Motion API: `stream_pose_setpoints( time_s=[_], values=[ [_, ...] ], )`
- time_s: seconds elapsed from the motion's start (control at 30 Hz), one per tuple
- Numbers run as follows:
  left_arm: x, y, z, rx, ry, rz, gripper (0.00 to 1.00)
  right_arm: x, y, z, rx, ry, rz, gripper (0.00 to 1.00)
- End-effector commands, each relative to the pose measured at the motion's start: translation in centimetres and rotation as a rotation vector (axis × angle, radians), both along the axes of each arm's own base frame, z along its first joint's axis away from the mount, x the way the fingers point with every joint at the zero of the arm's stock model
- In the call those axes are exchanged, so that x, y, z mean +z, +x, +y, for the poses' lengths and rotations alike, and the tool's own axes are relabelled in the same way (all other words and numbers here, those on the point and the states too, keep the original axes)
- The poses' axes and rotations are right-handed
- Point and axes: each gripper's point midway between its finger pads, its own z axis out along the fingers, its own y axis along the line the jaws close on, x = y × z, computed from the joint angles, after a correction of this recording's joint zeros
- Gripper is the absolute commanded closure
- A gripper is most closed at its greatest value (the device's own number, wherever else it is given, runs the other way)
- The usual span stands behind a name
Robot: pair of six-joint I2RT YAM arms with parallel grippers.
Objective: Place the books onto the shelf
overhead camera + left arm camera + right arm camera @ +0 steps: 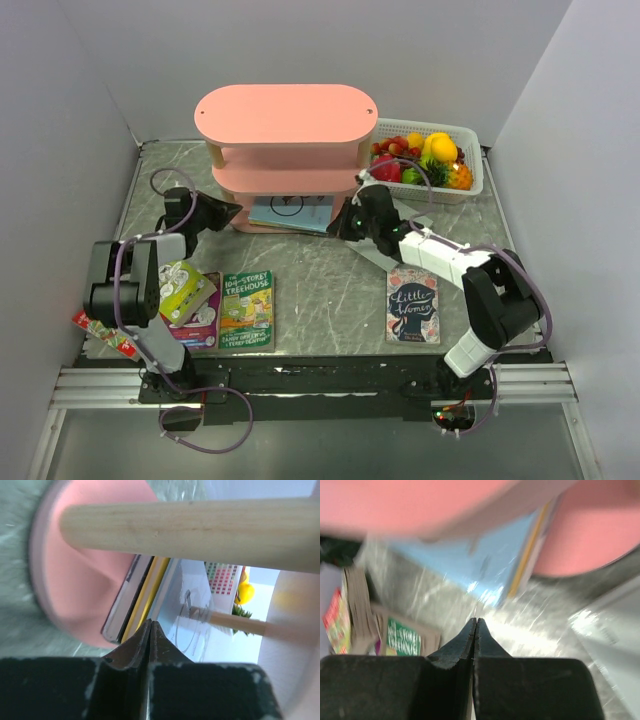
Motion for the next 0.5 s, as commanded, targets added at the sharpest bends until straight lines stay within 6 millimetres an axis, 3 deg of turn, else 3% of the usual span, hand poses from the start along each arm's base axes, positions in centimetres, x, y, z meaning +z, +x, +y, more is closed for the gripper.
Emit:
stream_pose_setpoints(
  time_s=[0.0, 0.2, 0.47],
  values=[
    [1.8, -1.2, 2.2, 0.07, 0.055, -0.001, 0.91, 0.0, -2.2, 0.9, 0.098, -0.057, -0.038, 1.0],
    [2.0, -4.1, 3.6, 0.142, 0.115, 0.066, 0.88, -0.7, -2.4, 1.6, 0.13, -0.076, -0.012, 1.0],
    [3.6, -7.8, 3.4, 0.133, 0.124, 0.022, 0.87, -1.7, -1.1, 1.9, 0.092, -0.092, 0.01, 1.0]
  ],
)
